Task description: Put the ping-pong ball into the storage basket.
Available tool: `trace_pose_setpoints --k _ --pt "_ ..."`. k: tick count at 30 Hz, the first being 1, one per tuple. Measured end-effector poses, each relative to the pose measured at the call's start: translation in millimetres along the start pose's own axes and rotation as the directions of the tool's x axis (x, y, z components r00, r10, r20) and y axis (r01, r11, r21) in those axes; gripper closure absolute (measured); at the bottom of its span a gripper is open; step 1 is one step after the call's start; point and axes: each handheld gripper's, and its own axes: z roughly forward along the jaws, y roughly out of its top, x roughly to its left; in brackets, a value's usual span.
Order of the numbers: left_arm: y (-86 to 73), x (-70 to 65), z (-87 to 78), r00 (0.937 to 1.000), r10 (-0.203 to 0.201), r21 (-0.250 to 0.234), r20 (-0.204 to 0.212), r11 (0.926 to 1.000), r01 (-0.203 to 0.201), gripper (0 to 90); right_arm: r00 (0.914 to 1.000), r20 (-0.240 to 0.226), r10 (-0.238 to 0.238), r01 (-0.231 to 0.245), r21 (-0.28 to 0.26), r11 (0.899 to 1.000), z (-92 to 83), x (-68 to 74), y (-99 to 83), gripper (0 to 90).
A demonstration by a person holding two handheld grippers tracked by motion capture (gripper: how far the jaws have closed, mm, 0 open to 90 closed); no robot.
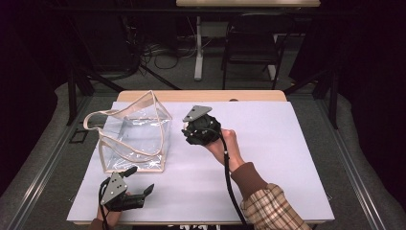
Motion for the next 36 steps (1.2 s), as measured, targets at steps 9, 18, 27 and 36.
trace_pose_setpoints --k 9,18,27,36 --pt "0.0 -0.1 -0.1 1.0 0.0 0.0 -0.001 1.0 0.0 15.9 0.9999 -0.002 -0.012 0.012 -0.005 1.0 -1.2 2.6 7.0 51.1" --pt "-0.1 0.2 -0.3 1.0 0.0 -0.001 -0.001 1.0 0.0 15.9 0.9998 -0.005 -0.022 0.022 0.004 1.0 2.9 6.1 10.0 51.1" --pt "0.0 0.1 -0.3 1.0 0.0 -0.001 0.0 1.0 0.0 15.9 0.9997 -0.007 -0.024 0.024 0.003 1.0 4.2 6.3 13.7 51.1" --pt "0.0 0.1 -0.4 1.0 0.0 -0.002 -0.001 1.0 0.0 15.8 0.9995 -0.002 -0.03 0.03 0.004 1.0 3.3 6.7 16.4 51.1"
